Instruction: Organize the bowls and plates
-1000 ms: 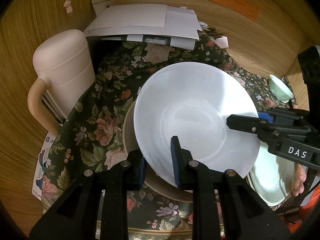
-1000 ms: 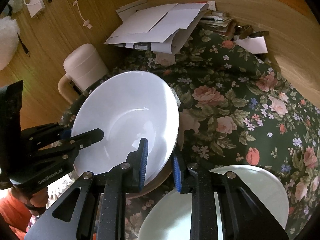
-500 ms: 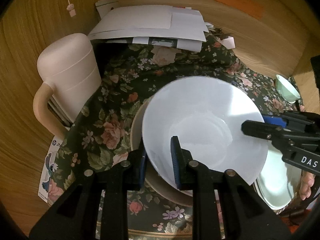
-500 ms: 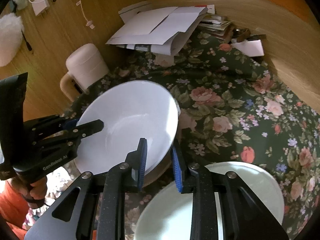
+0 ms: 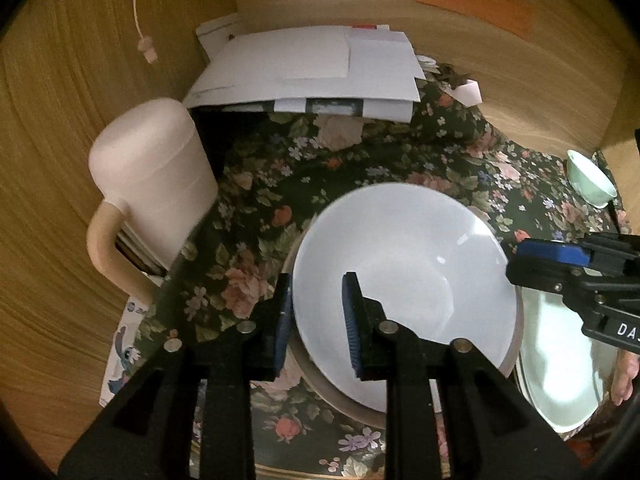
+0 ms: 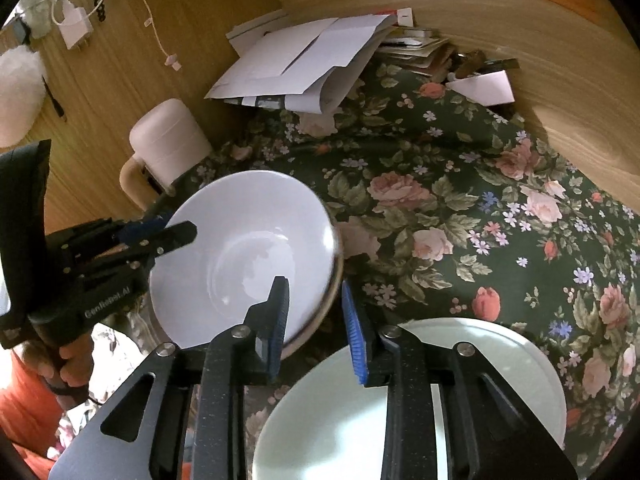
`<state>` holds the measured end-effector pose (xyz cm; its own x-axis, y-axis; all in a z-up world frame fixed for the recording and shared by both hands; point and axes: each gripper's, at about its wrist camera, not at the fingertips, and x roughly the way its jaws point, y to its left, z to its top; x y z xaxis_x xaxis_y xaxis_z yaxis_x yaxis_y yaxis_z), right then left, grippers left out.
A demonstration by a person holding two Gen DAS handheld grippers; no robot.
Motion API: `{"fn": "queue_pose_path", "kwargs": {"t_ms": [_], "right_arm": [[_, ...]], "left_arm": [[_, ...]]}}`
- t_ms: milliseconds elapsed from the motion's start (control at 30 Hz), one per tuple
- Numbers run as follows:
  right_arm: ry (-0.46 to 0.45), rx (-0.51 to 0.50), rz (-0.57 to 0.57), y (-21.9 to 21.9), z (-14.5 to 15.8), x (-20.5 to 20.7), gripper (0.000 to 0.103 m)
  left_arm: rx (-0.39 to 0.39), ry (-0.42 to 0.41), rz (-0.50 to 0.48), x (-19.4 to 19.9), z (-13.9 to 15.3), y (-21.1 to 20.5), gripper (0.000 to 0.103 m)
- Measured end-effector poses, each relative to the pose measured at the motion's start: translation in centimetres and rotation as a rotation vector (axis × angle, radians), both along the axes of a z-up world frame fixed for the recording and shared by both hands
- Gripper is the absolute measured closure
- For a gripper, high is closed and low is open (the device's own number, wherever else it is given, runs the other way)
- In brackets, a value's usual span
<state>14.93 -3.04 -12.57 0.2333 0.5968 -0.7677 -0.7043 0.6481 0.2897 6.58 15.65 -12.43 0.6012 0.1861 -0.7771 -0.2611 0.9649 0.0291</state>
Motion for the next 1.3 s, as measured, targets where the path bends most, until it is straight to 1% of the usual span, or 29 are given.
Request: {"fn": "queue_pose_path", "kwargs": {"t_ms": [67, 133, 200, 333, 400, 467, 500, 700, 800, 900, 1000, 1167, 1300], "right_arm": [[0.007, 0.008, -0.011, -0.5, -0.2, 0.2, 0.068], [0.016, 0.013, -0.027, -1.0, -0.3, 0.5, 0.067], [0.024, 0.020, -0.041, -1.6, -0.3, 0.8, 0.067], [0.004, 0.033, -0.086, -3.3, 0.4, 1.4, 0.067], [-0.007, 0.038, -0.110, -4.2, 0.8, 1.7, 0.065], [-0.026, 0.043, -0.141, -5.3, 1.3, 2.1, 0.054], [-0.043, 0.043, -0.162, -6.0, 1.6, 2.2, 0.053], [-0.106, 0.029, -0.252, -9.9, 3.0, 3.5, 0.052], [-0.136, 0.027, -0.306, -12.2, 3.4, 4.2, 0.049], [-0.159, 0.015, -0.354, -14.4, 3.6, 5.2, 0.049], [-0.178, -0.005, -0.402, -16.5, 3.7, 6.2, 0.049], [-0.182, -0.027, -0.496, -20.2, 3.2, 8.3, 0.049], [-0.163, -0.036, -0.592, -23.7, 2.4, 10.2, 0.049]], "left_arm": [[0.001, -0.010, -0.004, 0.0, 0.4, -0.1, 0.072], [0.007, -0.026, -0.013, 0.0, 0.9, -0.4, 0.067], [0.011, -0.039, -0.020, 0.1, 1.4, -0.8, 0.057], [0.009, -0.050, -0.063, 0.8, 2.1, -2.4, 0.049], [0.007, -0.053, -0.084, 1.1, 2.3, -3.2, 0.043], [0.007, -0.066, -0.116, 1.7, 2.7, -4.5, 0.040], [0.007, -0.070, -0.125, 1.9, 2.8, -4.8, 0.039], [-0.016, -0.099, -0.206, 4.1, 3.6, -8.4, 0.038], [-0.025, -0.109, -0.237, 5.6, 4.0, -10.2, 0.037], [-0.037, -0.125, -0.268, 7.2, 4.7, -12.3, 0.037], [-0.050, -0.123, -0.294, 8.9, 5.2, -14.0, 0.036], [-0.075, -0.106, -0.334, 12.4, 5.4, -16.9, 0.036], [-0.092, -0.088, -0.362, 14.9, 5.1, -19.0, 0.036]]}}
